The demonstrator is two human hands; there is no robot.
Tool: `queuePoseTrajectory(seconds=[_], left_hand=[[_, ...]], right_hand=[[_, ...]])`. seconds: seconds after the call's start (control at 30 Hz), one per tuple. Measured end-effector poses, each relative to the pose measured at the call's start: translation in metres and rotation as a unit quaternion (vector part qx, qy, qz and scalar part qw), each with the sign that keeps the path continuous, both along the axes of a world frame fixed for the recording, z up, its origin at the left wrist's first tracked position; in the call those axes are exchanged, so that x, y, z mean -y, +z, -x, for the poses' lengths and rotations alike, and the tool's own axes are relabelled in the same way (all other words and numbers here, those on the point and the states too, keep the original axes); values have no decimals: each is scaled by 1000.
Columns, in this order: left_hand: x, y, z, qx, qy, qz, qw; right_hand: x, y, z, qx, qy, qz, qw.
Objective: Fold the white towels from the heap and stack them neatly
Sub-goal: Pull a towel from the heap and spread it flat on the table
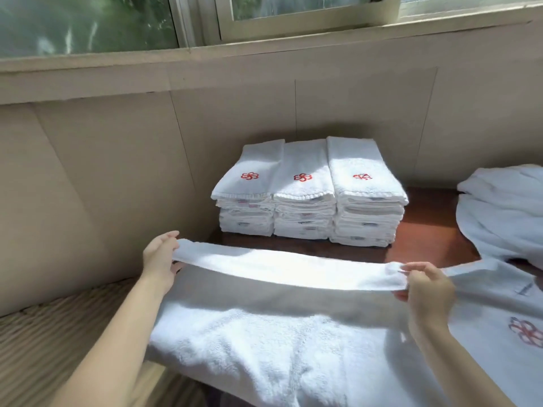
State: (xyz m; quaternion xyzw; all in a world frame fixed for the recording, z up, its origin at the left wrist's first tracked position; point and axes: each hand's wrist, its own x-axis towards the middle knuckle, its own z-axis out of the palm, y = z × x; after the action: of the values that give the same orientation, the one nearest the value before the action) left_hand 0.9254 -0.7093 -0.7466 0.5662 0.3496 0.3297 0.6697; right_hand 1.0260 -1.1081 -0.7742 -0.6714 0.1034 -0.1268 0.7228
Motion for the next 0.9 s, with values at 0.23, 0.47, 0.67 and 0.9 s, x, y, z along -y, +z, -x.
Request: queuePoseTrajectory(seconds=[0.23, 0.47, 0.67, 0.9], left_hand=[[25, -26, 28, -330, 22, -231, 915], [143, -10, -8, -438, -205, -464, 742], [305, -26, -54, -305, -491, -537, 614], [397, -39, -95, -260, -459, -614, 587]], right_hand=[[28, 3, 27, -200, 365, 272, 868], [93, 8, 22, -235, 298, 127, 917], [162, -2, 7, -201, 11, 150, 968], [214, -11, -11, -154, -32, 118, 980]])
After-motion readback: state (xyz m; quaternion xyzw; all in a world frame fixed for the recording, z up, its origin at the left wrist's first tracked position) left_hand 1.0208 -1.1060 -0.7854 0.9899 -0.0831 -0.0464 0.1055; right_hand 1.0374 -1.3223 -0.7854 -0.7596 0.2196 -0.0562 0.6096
